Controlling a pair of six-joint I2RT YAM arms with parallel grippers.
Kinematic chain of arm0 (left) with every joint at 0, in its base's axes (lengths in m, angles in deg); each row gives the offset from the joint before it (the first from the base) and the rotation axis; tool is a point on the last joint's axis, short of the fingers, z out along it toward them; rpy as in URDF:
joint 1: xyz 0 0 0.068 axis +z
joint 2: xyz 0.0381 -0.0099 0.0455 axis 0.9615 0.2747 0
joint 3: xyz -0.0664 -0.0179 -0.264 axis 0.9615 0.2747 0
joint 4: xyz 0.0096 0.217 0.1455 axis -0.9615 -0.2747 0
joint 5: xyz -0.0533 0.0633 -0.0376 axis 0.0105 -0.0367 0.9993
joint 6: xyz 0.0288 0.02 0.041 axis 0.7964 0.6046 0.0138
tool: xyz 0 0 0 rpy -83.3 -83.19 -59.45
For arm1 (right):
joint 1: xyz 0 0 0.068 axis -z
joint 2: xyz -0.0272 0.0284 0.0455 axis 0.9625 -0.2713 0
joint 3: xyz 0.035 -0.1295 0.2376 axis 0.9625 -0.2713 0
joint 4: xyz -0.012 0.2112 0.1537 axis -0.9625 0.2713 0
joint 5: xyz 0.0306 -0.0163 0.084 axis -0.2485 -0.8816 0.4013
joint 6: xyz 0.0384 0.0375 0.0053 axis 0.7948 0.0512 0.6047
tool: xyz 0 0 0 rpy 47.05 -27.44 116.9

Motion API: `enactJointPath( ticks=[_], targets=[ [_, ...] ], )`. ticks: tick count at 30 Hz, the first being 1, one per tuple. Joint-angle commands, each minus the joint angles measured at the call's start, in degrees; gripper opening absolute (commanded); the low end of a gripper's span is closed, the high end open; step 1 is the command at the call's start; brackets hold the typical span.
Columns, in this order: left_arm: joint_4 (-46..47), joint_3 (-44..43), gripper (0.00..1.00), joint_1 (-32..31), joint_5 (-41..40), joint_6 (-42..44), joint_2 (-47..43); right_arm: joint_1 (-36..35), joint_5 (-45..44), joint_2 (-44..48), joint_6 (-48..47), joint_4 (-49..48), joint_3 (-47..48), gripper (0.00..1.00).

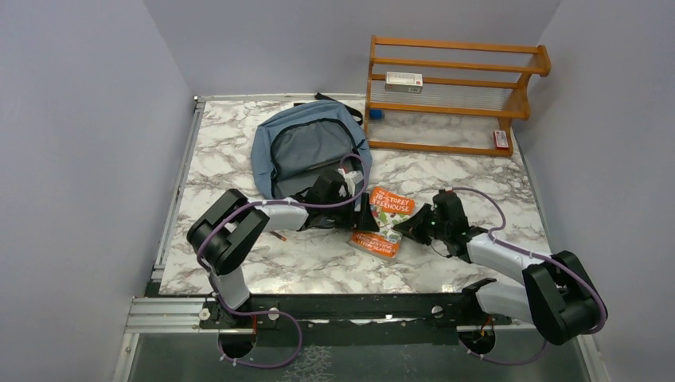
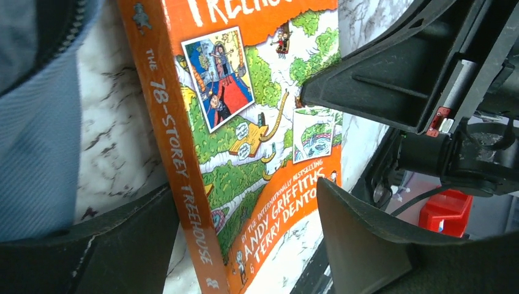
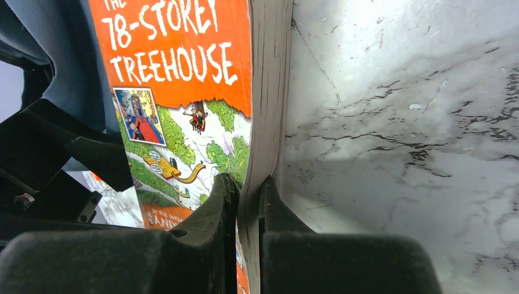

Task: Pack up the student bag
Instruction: Pick up the book from the center of the board.

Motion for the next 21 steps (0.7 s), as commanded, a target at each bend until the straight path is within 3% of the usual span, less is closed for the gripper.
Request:
enactJointPath(
  ticks=[1,14,18,21],
  targets=[
    [0.48,-1.40,0.79,-4.02,5.85,-1.46,4.11,-0.15,-3.21,-1.43,-1.29,7.90,-3.38,0.00],
    [5.45,-7.77,0.36,-5.12,7.36,-3.43,3.84,-0.15,-1.29,0.11,-2.28,5.84,-3.64,0.01],
    [5.53,-10.06,0.01,-5.19,9.96,-2.21,5.30,-0.15,-2.07,4.06,-3.28,6.30,-3.97,0.01],
    [5.53,-10.73,0.00,-5.16,9.91,-1.64,5.26,-0.14,-3.97,9.24,-4.42,8.58,-3.08,0.04]
  ],
)
